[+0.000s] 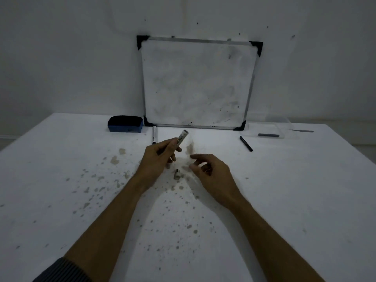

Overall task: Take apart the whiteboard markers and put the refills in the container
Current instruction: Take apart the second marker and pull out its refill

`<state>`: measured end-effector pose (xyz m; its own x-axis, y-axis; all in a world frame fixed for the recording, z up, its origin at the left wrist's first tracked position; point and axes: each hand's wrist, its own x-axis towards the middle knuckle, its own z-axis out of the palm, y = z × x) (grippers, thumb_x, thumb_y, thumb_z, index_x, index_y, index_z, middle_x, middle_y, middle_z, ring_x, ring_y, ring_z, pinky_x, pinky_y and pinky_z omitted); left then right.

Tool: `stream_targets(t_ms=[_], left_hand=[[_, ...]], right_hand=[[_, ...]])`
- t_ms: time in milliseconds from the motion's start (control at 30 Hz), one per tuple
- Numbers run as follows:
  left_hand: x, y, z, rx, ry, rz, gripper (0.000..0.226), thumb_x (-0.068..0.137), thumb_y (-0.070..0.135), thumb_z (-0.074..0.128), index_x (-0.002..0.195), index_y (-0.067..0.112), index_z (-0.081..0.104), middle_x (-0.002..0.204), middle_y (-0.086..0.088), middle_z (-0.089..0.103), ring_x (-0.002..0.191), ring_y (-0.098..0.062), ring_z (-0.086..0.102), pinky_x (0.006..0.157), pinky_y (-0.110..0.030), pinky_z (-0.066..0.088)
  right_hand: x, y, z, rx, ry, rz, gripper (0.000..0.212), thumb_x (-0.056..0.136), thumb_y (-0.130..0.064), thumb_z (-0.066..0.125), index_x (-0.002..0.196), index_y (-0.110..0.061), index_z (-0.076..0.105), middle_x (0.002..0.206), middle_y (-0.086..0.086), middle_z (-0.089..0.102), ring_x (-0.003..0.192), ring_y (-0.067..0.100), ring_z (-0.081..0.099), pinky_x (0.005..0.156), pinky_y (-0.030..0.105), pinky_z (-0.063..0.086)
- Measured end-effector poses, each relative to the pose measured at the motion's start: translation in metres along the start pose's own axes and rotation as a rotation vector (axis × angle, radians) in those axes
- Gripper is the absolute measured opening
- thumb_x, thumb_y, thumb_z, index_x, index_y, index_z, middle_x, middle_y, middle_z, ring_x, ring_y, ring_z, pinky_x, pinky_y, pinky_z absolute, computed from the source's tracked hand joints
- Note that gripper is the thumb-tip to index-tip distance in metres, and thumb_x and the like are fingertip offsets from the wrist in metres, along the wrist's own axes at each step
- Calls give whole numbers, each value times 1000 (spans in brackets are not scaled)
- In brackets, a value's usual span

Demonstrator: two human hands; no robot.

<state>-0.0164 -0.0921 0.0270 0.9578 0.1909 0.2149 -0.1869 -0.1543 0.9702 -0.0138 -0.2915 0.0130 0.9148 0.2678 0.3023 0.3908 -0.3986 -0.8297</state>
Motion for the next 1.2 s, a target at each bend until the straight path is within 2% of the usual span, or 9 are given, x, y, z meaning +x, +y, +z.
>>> stream_targets(t_ms=[167, 300, 433, 500, 633, 833, 933, 1033, 1200], left_hand=[[0, -2, -5, -56, 30, -20, 34, 103, 39, 59, 102, 10, 78, 70, 0, 65, 66, -9, 60, 60, -14, 49], [2, -3, -3, -97, 29, -39, 33, 104, 31, 59, 114, 4, 76, 71, 9, 71, 68, -12, 63, 57, -12, 49], [5, -7, -4, -100, 5, -26, 32, 104, 31, 60, 123, 8, 74, 89, 1, 76, 69, -14, 66, 61, -24, 57], [6, -8, -2, -74, -16, -7, 29, 105, 29, 59, 125, 13, 72, 93, -4, 74, 66, -15, 66, 57, -26, 57], [5, -4, 6, -78, -95, -51, 30, 107, 37, 51, 119, 15, 68, 80, -4, 57, 60, -17, 58, 55, -28, 50], [-4, -1, 17, -69, -223, -59, 34, 106, 50, 46, 111, 27, 69, 60, 8, 40, 52, -13, 37, 52, -33, 33], [-14, -1, 30, 122, -293, 2, 32, 103, 58, 47, 113, 38, 70, 65, 7, 56, 54, -16, 48, 50, -33, 45], [-18, -9, 38, 351, -237, 112, 26, 99, 60, 54, 113, 43, 69, 75, 8, 69, 58, -7, 60, 58, -31, 55], [-14, -13, 33, 412, -147, 165, 28, 97, 57, 61, 117, 42, 70, 79, 12, 71, 64, -6, 68, 63, -33, 62]], right_hand=[[-3, -9, 20, -311, -114, -69, 50, 83, -67, 66, 124, -37, 66, 108, -14, 63, 85, 4, 58, 78, 23, 51], [1, -4, 28, -409, -103, -125, 35, 89, -57, 66, 115, -35, 73, 105, -12, 66, 85, 3, 58, 76, 22, 48], [4, 0, 13, -171, -50, 3, 32, 97, -41, 65, 127, -29, 67, 108, -12, 70, 85, 1, 64, 77, 13, 51], [7, 0, 2, 3, 9, 89, 34, 98, -38, 64, 129, -26, 66, 108, -12, 72, 87, 1, 67, 77, 17, 55], [10, 8, -14, 218, 80, 189, 26, 103, -31, 58, 120, -17, 72, 86, -4, 72, 67, 0, 63, 68, 21, 51], [13, 11, -20, 564, 118, 277, 24, 103, -23, 59, 121, -24, 74, 96, 1, 74, 76, 12, 65, 67, 25, 53], [17, 13, -30, 807, 169, 353, 24, 102, -19, 60, 120, -17, 76, 96, 3, 67, 78, 14, 61, 69, 28, 53], [20, 13, -37, 979, 180, 407, 24, 100, -17, 61, 117, -8, 75, 94, 2, 69, 75, 14, 60, 67, 27, 53], [17, 14, -38, 873, 115, 374, 26, 96, -20, 67, 117, -7, 75, 96, 5, 70, 81, 14, 63, 77, 27, 57]])
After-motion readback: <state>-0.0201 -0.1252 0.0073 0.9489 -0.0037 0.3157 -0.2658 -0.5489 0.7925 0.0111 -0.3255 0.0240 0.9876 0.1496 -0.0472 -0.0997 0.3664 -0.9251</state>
